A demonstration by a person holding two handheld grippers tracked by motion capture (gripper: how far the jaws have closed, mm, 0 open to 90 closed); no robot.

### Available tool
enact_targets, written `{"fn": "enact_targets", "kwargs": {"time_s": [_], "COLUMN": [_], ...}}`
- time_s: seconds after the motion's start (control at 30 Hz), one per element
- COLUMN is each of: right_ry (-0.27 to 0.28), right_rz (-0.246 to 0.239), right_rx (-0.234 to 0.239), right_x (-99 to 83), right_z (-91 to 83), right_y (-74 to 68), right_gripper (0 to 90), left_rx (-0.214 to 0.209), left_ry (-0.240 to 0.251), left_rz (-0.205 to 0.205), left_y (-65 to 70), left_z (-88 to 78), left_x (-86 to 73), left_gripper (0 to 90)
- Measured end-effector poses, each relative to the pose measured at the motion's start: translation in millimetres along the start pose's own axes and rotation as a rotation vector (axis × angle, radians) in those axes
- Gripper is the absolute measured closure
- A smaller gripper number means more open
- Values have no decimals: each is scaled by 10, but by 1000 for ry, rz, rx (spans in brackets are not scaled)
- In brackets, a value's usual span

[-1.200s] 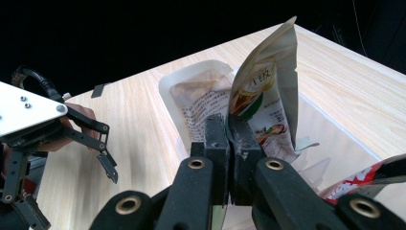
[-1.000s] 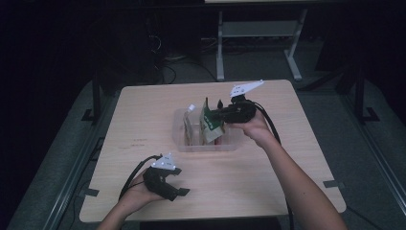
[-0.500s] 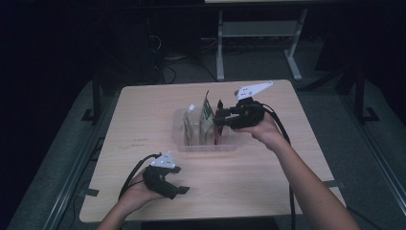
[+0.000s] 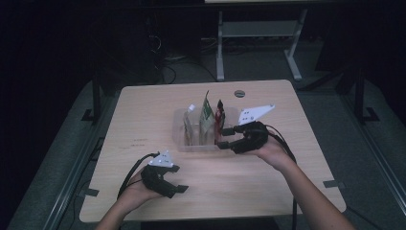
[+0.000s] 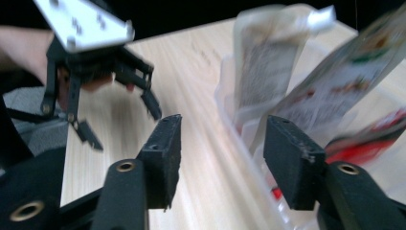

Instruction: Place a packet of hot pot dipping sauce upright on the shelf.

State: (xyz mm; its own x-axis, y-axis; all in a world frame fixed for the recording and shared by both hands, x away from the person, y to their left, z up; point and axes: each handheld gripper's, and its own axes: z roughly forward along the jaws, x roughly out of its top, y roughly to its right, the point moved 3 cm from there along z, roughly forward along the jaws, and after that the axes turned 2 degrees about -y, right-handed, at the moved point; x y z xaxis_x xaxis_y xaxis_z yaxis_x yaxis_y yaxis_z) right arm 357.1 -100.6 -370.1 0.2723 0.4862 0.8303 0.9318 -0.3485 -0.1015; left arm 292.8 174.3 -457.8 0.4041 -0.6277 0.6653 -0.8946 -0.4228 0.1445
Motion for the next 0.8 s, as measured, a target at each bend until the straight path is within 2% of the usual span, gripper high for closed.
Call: {"fn": "enact_targets", "kwargs": {"time_s": [0.1,0.13,0.23,0.33,0.47,0.5,0.7,0.8], "right_ry": [-28,-35,-58,-83,-113,-114,-135,-134], "right_rz": [1,4,10,18,21,22,35,36], "right_rx": [-9,-12,-19,-18,-16,-19,-25,-36], "right_x": [-124,-168,-294,-411,-554,-587,-769,-842], "right_z": [30,41,64,81,95,97,92,82], "right_y": [-68,-89,-134,-174,-221,-232,-277,-297], "right_gripper": [452,451,441,435,426,423,385,373], "left_rx": [2,-3,-4,-3,-5,-5,-6,-2], "left_ry": [-10,1,-5,-15,-18,-13,-16,-27], "left_rz": [14,2,10,26,26,17,22,39], "left_y": [-2,11,16,16,25,34,49,47], "left_z": [1,13,19,17,25,31,40,43], "left_x": [-3,-1,-4,-8,-13,-15,-27,-39], "left_gripper": [180,180,180,180,180,180,180,181]}}
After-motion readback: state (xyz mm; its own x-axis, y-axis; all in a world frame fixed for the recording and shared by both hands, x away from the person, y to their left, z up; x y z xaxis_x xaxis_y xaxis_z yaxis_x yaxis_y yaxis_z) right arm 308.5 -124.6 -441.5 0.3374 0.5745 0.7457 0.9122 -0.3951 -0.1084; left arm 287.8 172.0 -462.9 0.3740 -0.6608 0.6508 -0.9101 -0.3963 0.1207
